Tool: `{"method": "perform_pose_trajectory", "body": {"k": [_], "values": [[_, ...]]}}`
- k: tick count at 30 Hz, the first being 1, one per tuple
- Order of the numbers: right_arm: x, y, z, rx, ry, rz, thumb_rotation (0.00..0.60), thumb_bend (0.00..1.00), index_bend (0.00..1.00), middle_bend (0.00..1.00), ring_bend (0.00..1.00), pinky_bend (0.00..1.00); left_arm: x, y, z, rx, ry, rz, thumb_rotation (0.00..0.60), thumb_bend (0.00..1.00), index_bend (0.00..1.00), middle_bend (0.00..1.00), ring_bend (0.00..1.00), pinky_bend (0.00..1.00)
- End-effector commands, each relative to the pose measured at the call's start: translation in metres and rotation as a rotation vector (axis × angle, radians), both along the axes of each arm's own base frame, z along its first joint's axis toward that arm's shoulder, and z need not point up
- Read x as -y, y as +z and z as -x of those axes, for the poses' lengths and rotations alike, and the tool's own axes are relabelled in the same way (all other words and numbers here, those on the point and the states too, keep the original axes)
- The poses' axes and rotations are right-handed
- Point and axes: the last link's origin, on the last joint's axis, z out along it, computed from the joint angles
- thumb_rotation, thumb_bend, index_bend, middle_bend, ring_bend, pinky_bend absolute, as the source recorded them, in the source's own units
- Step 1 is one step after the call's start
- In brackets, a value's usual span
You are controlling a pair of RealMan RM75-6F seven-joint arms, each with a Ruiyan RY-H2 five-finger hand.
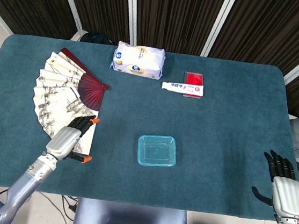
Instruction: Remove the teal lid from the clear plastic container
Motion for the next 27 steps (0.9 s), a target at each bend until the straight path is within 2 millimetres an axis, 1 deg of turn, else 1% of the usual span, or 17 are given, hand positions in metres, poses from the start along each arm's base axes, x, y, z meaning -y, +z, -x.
{"method": "perform_pose_trajectory", "body": {"k": [1,8,15,22,27], "values": [[0.0,0.0,0.0,0.004,-0.004,-0.001,0.6,0.29,0.0,0.0,0.0,0.0,-0.009,-0.019,-0.02,0.005,-0.016,0.037,0.6,0.0,0.0,0.0,0.0,0.05],[0.001,-0.001,0.001,0.011,-0.015,-0.007,0.6,0.29,0.0,0.0,0.0,0.0,-0.017,-0.056,-0.051,0.036,0.001,0.084,0.6,0.0,0.0,0.0,0.0,0.05],[0.002,0.0,0.002,0.019,-0.027,-0.004,0.6,0.29,0.0,0.0,0.0,0.0,-0.024,-0.085,-0.073,0.023,-0.002,0.101,0.6,0.0,0.0,0.0,0.0,0.05],[0.002,-0.001,0.002,0.024,-0.032,-0.009,0.6,0.29,0.0,0.0,0.0,0.0,-0.029,-0.107,-0.093,0.037,0.028,0.114,0.6,0.0,0.0,0.0,0.0,0.05],[0.002,-0.001,0.002,0.029,-0.034,-0.012,0.6,0.29,0.0,0.0,0.0,0.0,-0.03,-0.117,-0.108,0.048,0.03,0.105,0.6,0.0,0.0,0.0,0.0,0.05]]}}
